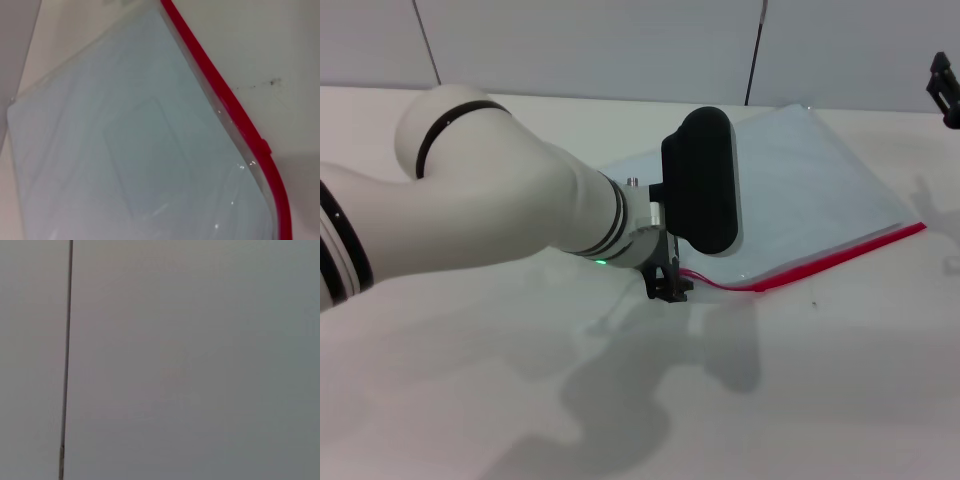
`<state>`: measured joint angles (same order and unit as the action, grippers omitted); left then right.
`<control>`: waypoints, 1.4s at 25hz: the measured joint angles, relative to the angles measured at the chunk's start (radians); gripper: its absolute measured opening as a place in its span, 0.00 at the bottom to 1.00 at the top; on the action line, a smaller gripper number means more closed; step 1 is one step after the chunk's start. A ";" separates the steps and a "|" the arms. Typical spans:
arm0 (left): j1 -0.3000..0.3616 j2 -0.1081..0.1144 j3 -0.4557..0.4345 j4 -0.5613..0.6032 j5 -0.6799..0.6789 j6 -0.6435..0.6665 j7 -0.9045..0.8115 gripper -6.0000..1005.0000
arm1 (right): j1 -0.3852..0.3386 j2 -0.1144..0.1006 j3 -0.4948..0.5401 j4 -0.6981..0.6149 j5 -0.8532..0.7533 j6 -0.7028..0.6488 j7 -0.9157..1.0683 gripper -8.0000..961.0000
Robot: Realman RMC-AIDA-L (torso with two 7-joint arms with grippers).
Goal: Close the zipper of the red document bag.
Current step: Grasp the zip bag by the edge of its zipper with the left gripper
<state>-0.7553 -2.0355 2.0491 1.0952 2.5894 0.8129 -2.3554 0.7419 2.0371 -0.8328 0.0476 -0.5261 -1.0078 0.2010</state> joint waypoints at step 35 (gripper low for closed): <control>0.193 0.009 -0.153 0.207 0.029 -0.164 -0.071 0.06 | -0.034 -0.013 -0.025 -0.163 -0.350 -0.115 0.486 0.64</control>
<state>-0.5625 -2.0270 1.8959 1.3018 2.6179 0.6490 -2.4266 0.7076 2.0240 -0.8577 -0.1158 -0.8763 -1.1232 0.6866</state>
